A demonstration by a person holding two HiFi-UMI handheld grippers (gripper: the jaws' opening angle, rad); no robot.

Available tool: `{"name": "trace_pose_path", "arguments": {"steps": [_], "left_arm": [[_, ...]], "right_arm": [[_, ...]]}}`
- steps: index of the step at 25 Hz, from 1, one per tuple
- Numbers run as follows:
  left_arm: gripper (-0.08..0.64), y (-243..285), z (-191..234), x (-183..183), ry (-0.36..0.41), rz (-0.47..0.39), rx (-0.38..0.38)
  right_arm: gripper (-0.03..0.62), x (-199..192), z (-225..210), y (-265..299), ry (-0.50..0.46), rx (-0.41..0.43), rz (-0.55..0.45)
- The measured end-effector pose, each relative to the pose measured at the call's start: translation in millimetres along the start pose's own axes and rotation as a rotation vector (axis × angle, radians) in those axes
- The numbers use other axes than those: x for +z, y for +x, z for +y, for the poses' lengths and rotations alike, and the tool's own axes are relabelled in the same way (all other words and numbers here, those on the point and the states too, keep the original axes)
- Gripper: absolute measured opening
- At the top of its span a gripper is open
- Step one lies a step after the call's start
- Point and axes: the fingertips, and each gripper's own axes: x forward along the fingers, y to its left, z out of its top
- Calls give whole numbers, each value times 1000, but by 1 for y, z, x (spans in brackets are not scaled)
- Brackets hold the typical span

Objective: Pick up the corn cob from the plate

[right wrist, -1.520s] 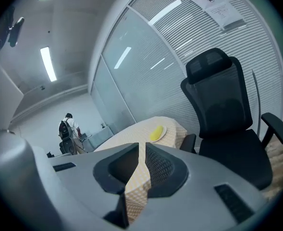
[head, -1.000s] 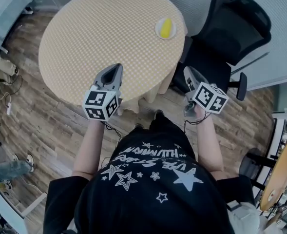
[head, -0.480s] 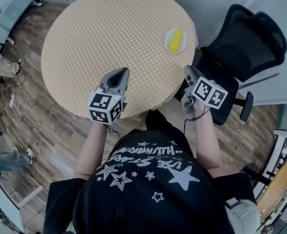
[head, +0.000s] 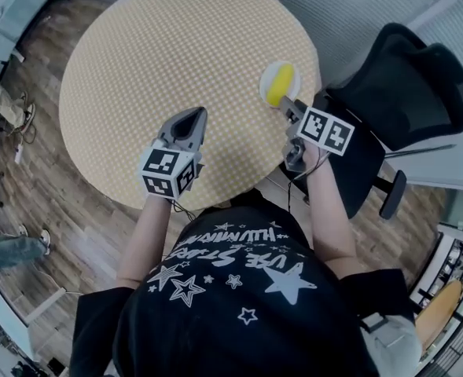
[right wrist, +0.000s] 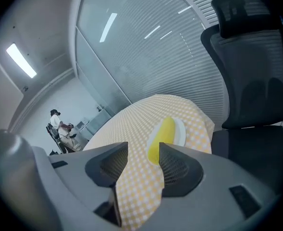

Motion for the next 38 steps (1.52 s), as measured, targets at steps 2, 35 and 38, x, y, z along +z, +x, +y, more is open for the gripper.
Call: {"name": "trace_pose_path", "arguments": {"steps": [2, 35, 38], "left_arm": [[8, 6, 3, 2, -2, 6, 11], [8, 46, 24, 6, -57, 5, 116], [8, 42, 25, 9, -48, -6, 117]], "right_arm": [[209, 7, -6, 15, 17, -7, 12], [283, -3, -81, 135, -163, -363, 359], [273, -2, -82, 134, -183, -349, 349]]}}
